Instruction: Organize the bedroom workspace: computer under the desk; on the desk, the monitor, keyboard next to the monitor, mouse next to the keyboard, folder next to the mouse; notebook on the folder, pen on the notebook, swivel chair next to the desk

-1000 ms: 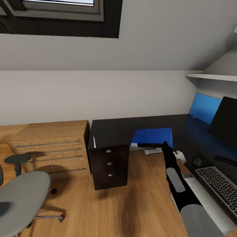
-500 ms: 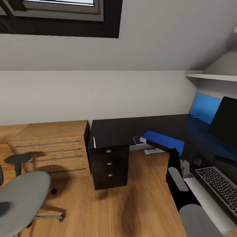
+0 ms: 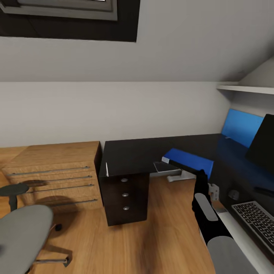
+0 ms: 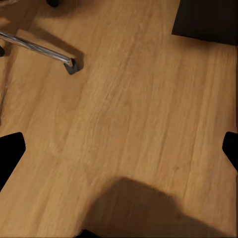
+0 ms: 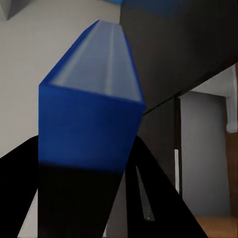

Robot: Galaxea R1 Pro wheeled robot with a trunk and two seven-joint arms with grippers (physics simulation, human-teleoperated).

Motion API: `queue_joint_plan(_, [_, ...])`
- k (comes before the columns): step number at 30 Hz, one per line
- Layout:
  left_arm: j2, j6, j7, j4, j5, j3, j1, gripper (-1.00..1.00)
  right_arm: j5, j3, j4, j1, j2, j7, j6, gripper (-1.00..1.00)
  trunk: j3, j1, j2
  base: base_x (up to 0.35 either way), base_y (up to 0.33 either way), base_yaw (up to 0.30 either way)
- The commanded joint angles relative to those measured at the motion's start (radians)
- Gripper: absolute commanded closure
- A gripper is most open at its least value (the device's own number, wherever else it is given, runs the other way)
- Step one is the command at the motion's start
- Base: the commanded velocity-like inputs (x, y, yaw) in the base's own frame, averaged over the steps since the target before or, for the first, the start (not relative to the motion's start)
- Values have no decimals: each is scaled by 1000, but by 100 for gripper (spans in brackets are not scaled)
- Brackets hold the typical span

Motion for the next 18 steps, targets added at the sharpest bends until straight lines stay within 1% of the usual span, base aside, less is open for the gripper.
queue_joint_plan(1, [1, -7, 5, 0, 10, -6, -1, -100, -3, -1, 1, -1, 0, 14, -2, 100, -1, 1, 0, 316, -115, 0])
queue_joint_plan(4, [1, -7, 5, 0, 10, -6, -1, -100, 0, -1, 6, -1, -2, 53, -2, 100, -1, 1, 0, 315, -141, 0])
queue_joint_plan(7, [1, -7, 5, 0, 10, -6, -1, -100, 2, -1, 15, -1, -5, 70, -3, 100, -1, 1, 0, 293, -174, 0])
queue_joint_plan(9, [1, -6, 6, 0, 10, -6, -1, -100, 3, -1, 18, -1, -7, 74, -3, 100, -1, 1, 0, 166, -134, 0])
queue_joint_plan(12, [1, -6, 5, 0, 11, -6, -1, -100, 5, -1, 21, -1, -7, 75, -18, 100, -1, 1, 0, 57, -47, 0])
queue_joint_plan(15, [1, -5, 5, 0, 12, -6, -1, -100, 7, 2, 43, -1, -6, 76, -64, 100, -1, 1, 0, 14, -12, 0])
queue_joint_plan(18, [1, -5, 6, 0, 12, -6, -1, -100, 12, 5, 85, -1, -5, 76, -156, 100, -1, 1, 0, 4, -3, 0])
